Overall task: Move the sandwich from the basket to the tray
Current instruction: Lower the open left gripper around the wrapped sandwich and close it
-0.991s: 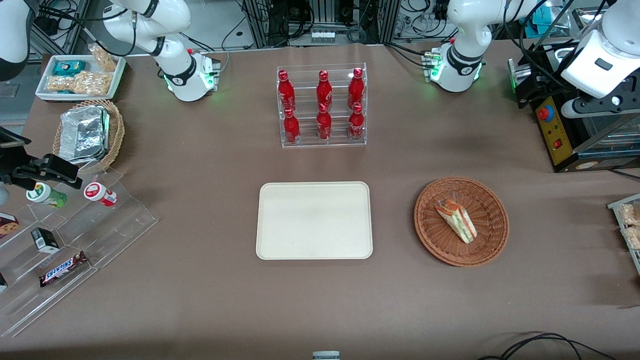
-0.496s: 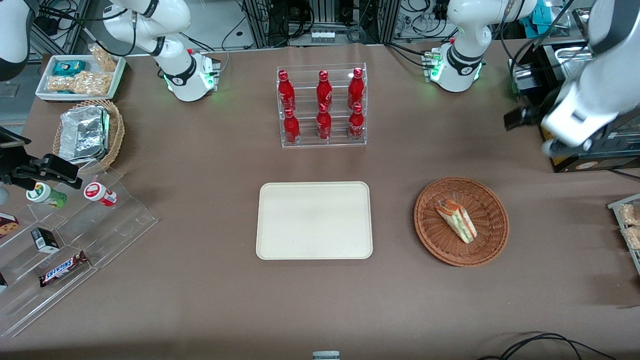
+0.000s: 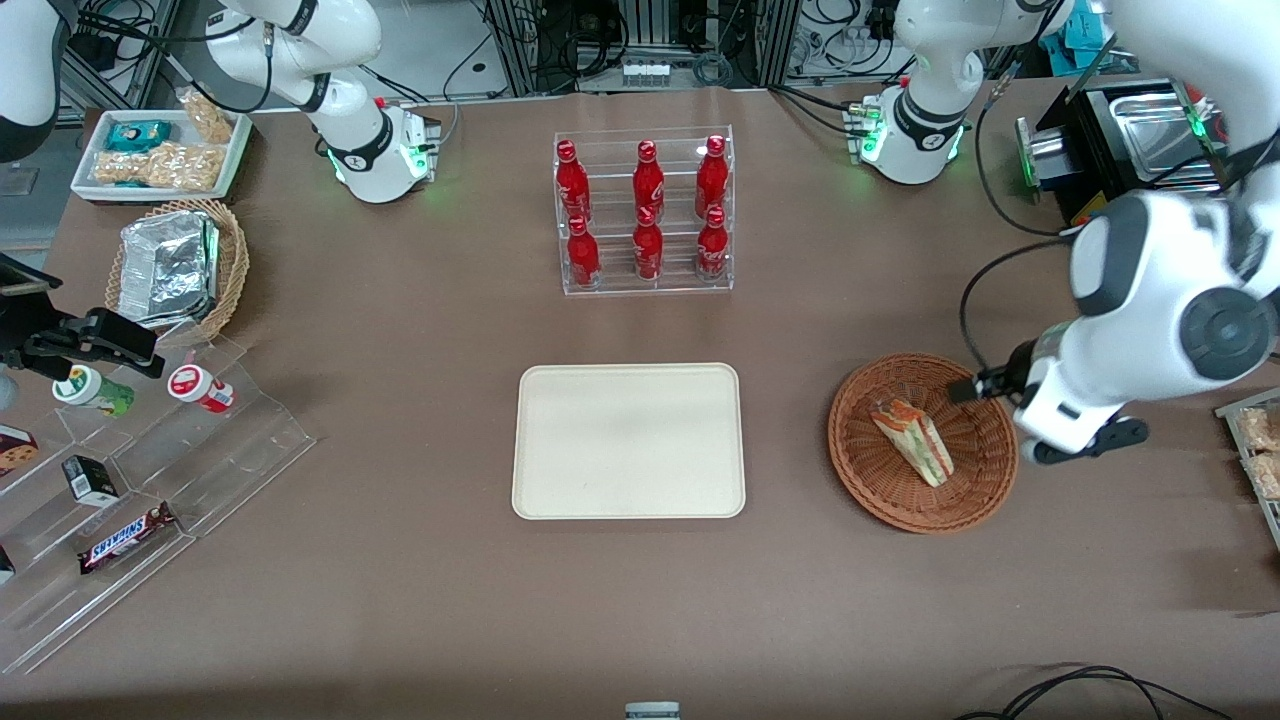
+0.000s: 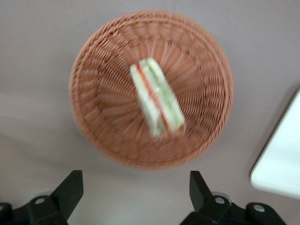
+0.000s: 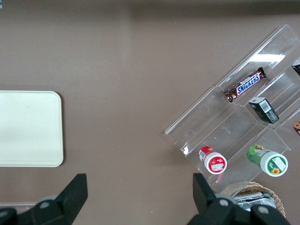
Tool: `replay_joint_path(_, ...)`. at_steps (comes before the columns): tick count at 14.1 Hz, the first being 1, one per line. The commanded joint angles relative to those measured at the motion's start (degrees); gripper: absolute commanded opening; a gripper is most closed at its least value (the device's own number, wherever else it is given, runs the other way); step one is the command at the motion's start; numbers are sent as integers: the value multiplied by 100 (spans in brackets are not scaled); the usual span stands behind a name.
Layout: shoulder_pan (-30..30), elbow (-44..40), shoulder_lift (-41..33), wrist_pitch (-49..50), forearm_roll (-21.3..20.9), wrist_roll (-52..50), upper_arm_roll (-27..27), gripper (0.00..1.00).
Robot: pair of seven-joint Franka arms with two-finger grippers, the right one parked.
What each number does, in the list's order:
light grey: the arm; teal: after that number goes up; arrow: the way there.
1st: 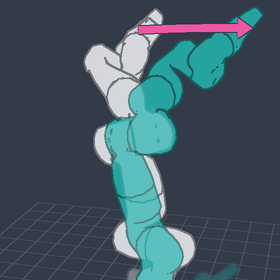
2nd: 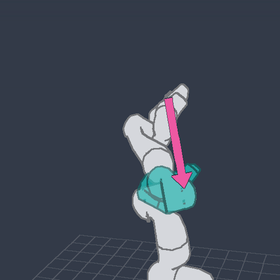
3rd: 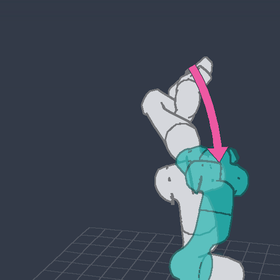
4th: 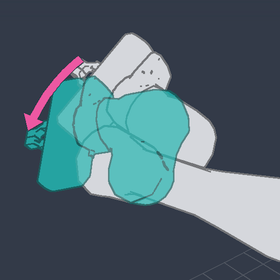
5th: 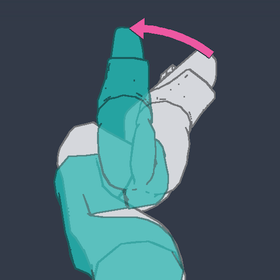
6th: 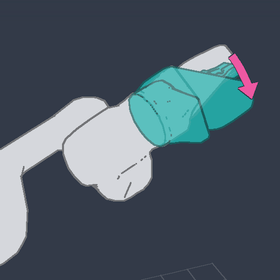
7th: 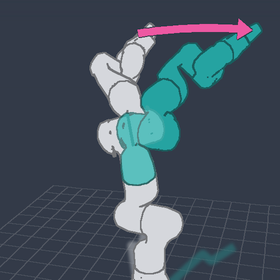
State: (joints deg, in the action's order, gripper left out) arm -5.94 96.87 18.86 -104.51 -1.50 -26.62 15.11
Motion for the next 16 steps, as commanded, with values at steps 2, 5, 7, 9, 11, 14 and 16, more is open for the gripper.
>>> replay_joint_path(2,119,218,424,-920,-9,-1229,0,100)
replay_joint_path(5,189,253,767,-1527,-9,-1714,0,100)
replay_joint_path(7,225,480,847,-1878,-17,-1855,0,100)
replay_joint_path(9,242,928,838,-2379,-17,-1856,-8,100)
replay_joint_path(11,234,1341,812,-2722,-17,-1847,-26,100)
replay_joint_path(14,234,1501,777,-2733,-17,-1838,-44,100)
replay_joint_path(16,225,1484,786,-2689,-17,-1838,-61,59)
